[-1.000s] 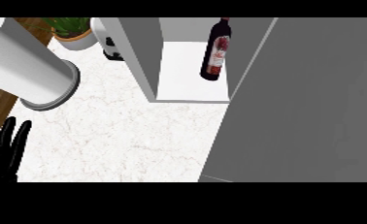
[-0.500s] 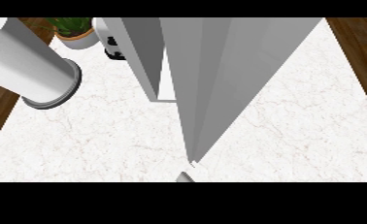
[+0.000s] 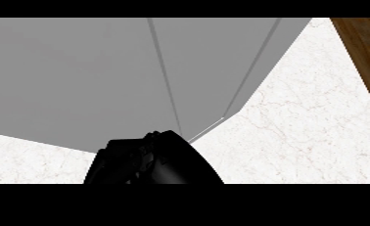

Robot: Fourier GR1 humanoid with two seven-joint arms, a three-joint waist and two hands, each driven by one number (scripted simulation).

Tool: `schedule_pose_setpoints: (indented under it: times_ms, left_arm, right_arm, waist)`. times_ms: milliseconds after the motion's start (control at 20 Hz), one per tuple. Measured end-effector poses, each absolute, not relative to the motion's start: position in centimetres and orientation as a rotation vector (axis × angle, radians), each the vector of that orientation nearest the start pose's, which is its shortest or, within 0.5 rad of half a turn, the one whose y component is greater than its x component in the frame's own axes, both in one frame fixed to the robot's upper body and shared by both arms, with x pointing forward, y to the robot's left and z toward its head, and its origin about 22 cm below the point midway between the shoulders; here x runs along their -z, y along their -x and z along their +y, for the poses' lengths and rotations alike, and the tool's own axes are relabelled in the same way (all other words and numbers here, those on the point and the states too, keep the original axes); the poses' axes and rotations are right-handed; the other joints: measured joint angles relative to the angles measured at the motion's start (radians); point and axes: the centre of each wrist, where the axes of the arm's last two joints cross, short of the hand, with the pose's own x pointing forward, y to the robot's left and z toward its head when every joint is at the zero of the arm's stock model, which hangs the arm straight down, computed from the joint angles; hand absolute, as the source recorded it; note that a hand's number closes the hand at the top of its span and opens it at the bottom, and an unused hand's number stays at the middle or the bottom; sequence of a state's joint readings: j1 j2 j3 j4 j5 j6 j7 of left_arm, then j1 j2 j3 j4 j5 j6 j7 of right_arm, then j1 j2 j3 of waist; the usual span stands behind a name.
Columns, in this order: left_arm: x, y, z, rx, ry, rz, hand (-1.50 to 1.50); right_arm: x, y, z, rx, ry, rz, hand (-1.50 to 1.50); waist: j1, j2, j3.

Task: Pick up the wine, place it into the cabinet and close the cabinet

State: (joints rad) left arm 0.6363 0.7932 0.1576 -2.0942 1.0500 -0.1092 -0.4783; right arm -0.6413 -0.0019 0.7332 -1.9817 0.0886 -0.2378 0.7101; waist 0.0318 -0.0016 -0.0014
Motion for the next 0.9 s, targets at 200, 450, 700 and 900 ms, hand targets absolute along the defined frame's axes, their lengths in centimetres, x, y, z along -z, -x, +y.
schedule_pose_setpoints:
  times_ms: [200,450,700,900]
  left_arm:
    - [-11.8,-11.0,37.5,-0.176,0.246,-1.940,-1.50]
    - [-12.6,-10.7,37.5,-0.152,0.260,-1.919,-1.50]
    - [-12.0,-11.4,37.4,-0.136,0.277,-1.896,-1.50]
    - [-11.4,-12.3,36.2,-0.130,0.307,-1.874,-1.50]
  right_arm:
    - [-20.7,-22.0,-1.5,-0.741,-0.335,-1.792,1.50]
    - [-21.6,-26.1,-0.9,-0.719,-0.269,-1.803,1.50]
    - [-21.6,-30.2,-1.5,-0.709,-0.204,-1.823,1.50]
    - [-21.3,-32.4,-2.0,-0.728,-0.220,-1.818,1.50]
  waist:
    - [0.000,0.001,0.001]
    - [-0.004,0.003,0.001]
    - [-0.013,0.004,0.000]
    - [-0.014,-0.005,-0.003]
